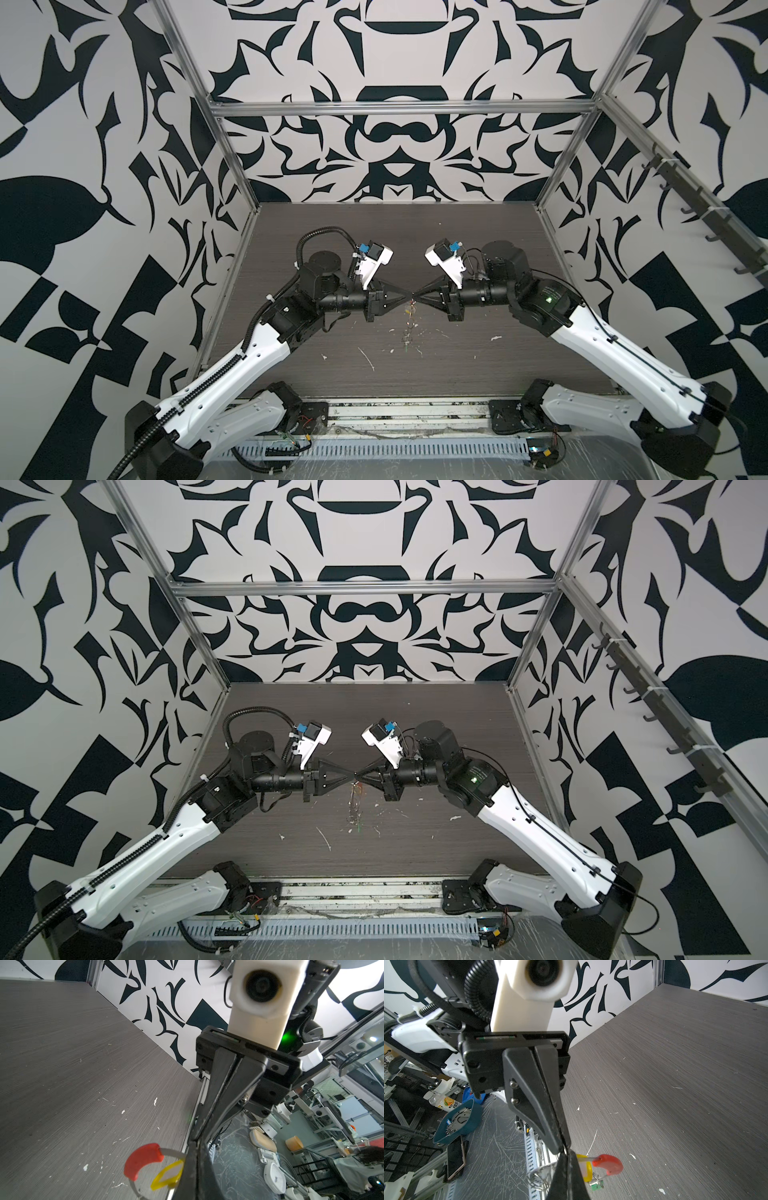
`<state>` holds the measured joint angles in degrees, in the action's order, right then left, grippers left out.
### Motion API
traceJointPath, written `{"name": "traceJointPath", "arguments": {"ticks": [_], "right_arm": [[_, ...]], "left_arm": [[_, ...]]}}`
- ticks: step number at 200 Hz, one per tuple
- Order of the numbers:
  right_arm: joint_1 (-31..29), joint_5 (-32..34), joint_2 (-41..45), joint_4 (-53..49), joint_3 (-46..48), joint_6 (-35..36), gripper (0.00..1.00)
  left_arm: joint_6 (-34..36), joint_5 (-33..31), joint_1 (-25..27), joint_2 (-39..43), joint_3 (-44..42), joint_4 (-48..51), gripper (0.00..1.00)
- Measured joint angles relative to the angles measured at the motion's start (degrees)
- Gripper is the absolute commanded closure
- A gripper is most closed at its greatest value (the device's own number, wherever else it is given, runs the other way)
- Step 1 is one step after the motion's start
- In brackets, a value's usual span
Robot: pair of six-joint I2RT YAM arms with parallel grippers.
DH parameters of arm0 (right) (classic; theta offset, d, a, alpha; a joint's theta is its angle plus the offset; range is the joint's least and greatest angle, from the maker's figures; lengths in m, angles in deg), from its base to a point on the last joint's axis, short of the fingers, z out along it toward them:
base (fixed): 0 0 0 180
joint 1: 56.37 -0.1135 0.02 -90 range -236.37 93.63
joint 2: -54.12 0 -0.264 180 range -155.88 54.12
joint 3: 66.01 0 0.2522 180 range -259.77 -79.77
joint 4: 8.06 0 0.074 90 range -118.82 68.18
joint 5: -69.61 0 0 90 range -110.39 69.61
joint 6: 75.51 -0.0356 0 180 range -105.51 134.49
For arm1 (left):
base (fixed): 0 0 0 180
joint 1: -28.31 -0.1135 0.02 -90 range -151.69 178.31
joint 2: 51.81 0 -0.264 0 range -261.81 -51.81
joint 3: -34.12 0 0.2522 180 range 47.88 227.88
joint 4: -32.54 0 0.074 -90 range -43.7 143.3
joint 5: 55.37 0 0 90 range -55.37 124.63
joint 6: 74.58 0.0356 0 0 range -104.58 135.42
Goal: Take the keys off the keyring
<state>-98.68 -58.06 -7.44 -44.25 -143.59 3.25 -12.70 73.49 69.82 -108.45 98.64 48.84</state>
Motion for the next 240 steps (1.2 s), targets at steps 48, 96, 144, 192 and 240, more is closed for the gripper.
{"name": "traceJointPath", "arguments": {"ticks": [48,96,144,192,240], "right_arm": [[0.1,1.6,3.1,6.8,3.6,-3.7,0.67],[-0.1,7.1,11.2,24.0,15.0,-9.6,0.62],[-0.1,9.4,10.4,35.9,18.8,-14.6,0.61],[-0.1,8.3,7.7,45.6,19.1,-19.1,0.60],[-0.1,6.2,5.7,49.9,19.1,-21.9,0.59]], "left_arm": [[-1.1,-3.9,0.4,2.5,-2.5,-5.2,1.00],[-1.2,-12.8,2.6,9.7,-10.9,-16.6,1.00],[-1.6,-17.4,3.0,11.9,-14.1,-27.6,1.00],[-2.8,-18.1,3.1,10.4,-15.5,-35.8,1.00],[-3.7,-18.1,3.1,9.0,-15.6,-37.5,1.00]]}}
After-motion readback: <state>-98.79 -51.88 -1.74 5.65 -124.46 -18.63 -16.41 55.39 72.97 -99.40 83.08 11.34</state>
